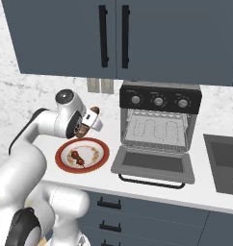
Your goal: Pick up the kebab skewer and baguette bread, and place them inside the toaster oven. Close the toaster oven door and start by setting the timer.
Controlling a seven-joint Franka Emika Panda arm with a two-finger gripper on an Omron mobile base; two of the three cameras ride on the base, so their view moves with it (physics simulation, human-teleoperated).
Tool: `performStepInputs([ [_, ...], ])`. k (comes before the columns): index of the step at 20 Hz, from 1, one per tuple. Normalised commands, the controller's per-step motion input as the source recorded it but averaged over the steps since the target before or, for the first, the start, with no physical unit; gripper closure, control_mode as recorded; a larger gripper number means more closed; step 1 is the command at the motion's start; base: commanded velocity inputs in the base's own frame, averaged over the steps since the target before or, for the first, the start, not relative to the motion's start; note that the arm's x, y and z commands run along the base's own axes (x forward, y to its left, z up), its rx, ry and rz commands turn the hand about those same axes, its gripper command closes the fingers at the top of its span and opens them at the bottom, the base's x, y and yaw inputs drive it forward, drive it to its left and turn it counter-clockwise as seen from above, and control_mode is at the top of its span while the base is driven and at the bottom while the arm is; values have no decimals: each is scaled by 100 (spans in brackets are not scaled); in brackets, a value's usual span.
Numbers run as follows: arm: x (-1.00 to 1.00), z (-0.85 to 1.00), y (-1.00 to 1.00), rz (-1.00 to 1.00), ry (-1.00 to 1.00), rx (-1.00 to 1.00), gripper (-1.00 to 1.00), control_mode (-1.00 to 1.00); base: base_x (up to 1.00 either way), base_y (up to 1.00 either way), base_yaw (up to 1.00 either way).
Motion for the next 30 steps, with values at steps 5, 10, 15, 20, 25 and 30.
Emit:
performStepInputs([
  [5,-42,55,0,-30,-9,16,100,-100,0,0,0],
  [10,-59,43,-16,-33,-15,17,100,-100,0,0,0],
  [15,-48,48,-60,-31,-15,26,100,-100,0,0,0],
  [20,-26,62,-75,-28,-13,28,100,-100,0,0,0],
  [25,-28,43,-83,-17,-11,26,100,-100,0,0,0],
  [30,-25,5,-63,-16,-12,18,100,-100,0,0,0],
])
